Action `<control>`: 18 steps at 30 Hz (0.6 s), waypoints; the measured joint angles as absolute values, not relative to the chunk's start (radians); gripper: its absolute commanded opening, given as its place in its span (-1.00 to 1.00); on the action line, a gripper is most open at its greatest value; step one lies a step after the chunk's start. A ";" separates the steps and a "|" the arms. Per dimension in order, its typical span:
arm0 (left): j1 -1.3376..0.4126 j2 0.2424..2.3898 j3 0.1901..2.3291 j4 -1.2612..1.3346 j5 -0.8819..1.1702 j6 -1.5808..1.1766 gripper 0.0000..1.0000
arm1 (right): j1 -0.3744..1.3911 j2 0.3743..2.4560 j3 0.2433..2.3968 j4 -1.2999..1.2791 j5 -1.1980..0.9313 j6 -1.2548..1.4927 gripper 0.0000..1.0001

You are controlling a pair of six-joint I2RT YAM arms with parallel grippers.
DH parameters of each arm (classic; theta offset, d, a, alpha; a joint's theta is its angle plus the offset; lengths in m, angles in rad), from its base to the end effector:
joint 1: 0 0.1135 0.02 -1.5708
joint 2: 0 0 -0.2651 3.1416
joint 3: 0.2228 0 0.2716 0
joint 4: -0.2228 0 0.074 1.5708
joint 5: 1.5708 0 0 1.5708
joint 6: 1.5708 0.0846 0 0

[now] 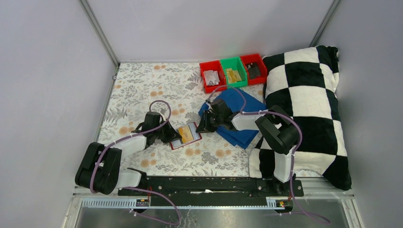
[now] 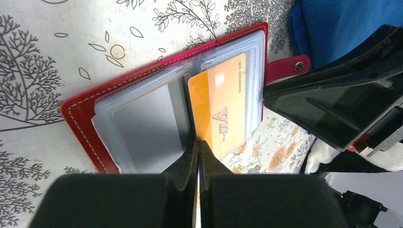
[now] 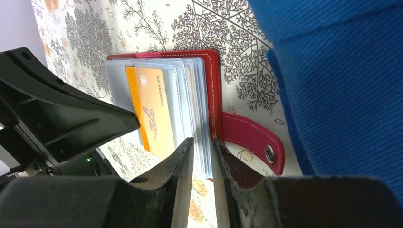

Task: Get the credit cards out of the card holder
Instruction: Remove the credit card from the card holder.

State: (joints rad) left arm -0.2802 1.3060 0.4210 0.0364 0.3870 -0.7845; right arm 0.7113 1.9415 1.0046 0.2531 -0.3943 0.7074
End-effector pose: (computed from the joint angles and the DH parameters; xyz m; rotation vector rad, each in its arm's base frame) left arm 0.2463 -0.1041 0.0881 -0.4545 2.5225 -0.9215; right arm 0.3115 0.3113 0.0866 -0.2392 2.4702 1.1389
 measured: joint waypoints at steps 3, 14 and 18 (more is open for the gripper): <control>-0.280 1.304 0.432 0.011 0.385 -0.774 -1.00 | 0.711 1.931 0.997 0.250 -0.387 0.707 -0.43; -0.280 1.336 0.479 -0.049 0.403 -0.754 -0.46 | 0.711 1.877 1.001 0.118 -0.336 0.668 -0.36; -0.280 1.328 0.494 -0.067 0.406 -0.752 -0.28 | 0.711 1.825 1.001 0.088 -0.326 0.652 -0.34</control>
State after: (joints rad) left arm -0.2802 1.3281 0.4942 -0.0666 0.4057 -0.7525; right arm 0.7113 1.8252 1.0012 0.0875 -0.3264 0.6518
